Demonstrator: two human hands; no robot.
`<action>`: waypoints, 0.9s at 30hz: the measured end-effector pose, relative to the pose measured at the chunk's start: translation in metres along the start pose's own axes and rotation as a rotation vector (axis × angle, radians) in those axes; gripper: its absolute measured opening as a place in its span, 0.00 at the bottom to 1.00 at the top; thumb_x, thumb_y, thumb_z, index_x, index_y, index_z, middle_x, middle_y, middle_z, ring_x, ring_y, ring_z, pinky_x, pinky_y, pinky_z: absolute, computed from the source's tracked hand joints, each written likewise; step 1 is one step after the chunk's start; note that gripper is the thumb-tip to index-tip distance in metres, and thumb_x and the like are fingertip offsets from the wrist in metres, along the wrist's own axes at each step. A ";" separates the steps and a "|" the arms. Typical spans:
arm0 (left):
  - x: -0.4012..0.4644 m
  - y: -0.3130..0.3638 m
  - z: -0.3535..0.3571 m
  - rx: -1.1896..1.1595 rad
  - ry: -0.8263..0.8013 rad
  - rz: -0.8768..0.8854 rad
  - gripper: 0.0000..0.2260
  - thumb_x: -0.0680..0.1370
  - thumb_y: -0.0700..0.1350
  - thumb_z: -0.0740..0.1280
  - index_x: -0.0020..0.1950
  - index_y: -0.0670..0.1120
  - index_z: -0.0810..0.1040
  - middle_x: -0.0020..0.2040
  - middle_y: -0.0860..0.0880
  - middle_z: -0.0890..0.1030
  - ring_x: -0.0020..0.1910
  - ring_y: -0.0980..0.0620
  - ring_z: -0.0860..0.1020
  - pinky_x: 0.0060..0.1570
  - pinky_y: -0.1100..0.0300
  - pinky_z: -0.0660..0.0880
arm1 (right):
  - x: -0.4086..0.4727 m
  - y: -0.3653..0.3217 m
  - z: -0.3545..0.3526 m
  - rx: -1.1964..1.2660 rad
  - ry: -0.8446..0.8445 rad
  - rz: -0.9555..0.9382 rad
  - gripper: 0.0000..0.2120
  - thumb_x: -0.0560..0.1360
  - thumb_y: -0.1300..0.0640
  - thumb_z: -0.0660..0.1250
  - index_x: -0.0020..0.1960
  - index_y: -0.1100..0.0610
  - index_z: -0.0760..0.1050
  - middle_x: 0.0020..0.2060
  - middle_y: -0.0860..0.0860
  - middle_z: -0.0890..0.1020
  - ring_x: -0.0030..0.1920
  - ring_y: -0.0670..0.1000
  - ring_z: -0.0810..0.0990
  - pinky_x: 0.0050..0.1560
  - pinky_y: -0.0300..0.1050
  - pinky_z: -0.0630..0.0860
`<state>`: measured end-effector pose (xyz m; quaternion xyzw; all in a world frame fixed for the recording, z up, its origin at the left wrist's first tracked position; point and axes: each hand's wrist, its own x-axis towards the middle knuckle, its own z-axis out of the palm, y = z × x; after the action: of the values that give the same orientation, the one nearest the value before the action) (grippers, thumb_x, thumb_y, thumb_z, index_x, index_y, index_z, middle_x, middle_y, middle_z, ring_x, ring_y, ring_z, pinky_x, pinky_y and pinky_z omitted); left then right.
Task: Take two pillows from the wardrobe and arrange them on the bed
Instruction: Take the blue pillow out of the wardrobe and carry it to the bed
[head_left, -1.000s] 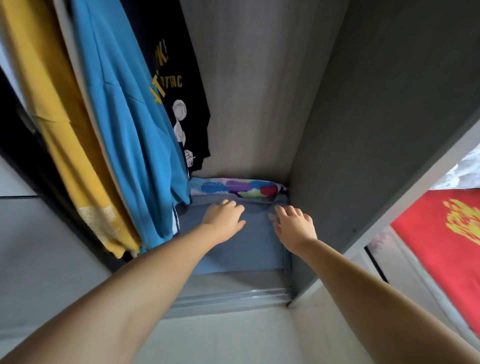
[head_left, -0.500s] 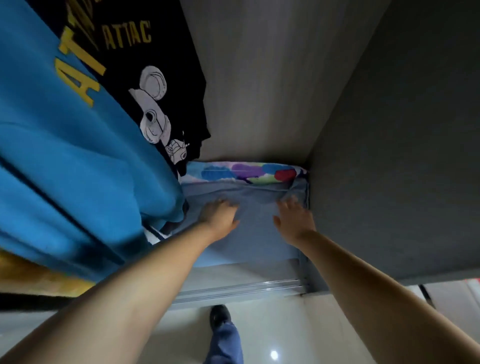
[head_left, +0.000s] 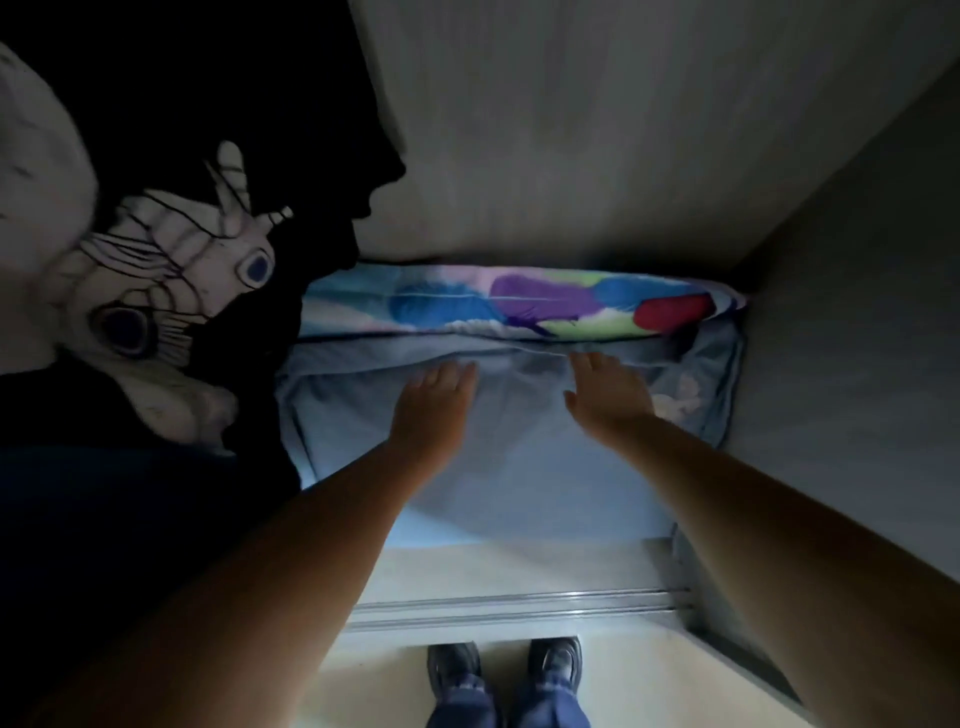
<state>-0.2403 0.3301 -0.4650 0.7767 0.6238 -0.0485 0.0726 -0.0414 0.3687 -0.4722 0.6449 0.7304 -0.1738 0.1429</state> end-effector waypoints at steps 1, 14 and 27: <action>0.015 -0.005 0.015 0.005 0.062 -0.001 0.24 0.68 0.36 0.71 0.65 0.39 0.77 0.60 0.38 0.80 0.56 0.42 0.81 0.49 0.53 0.79 | 0.020 0.001 0.009 -0.006 0.019 -0.016 0.26 0.79 0.53 0.60 0.74 0.57 0.58 0.70 0.57 0.68 0.69 0.58 0.68 0.66 0.54 0.66; 0.092 -0.070 0.144 0.144 -0.109 -0.127 0.37 0.66 0.63 0.72 0.66 0.43 0.68 0.62 0.42 0.74 0.62 0.43 0.72 0.66 0.45 0.63 | 0.141 0.020 0.090 -0.189 -0.039 -0.177 0.43 0.66 0.36 0.71 0.74 0.54 0.61 0.71 0.57 0.67 0.70 0.59 0.67 0.68 0.56 0.67; 0.048 -0.046 0.123 0.034 -0.447 -0.064 0.32 0.67 0.59 0.73 0.63 0.43 0.72 0.61 0.41 0.75 0.61 0.41 0.74 0.64 0.48 0.67 | 0.064 0.020 0.092 -0.060 -0.303 -0.213 0.23 0.77 0.43 0.61 0.68 0.52 0.70 0.66 0.58 0.70 0.67 0.62 0.68 0.65 0.59 0.67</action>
<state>-0.2732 0.3645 -0.5963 0.7277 0.6155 -0.2321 0.1943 -0.0308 0.3879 -0.5844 0.5257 0.7696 -0.2613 0.2513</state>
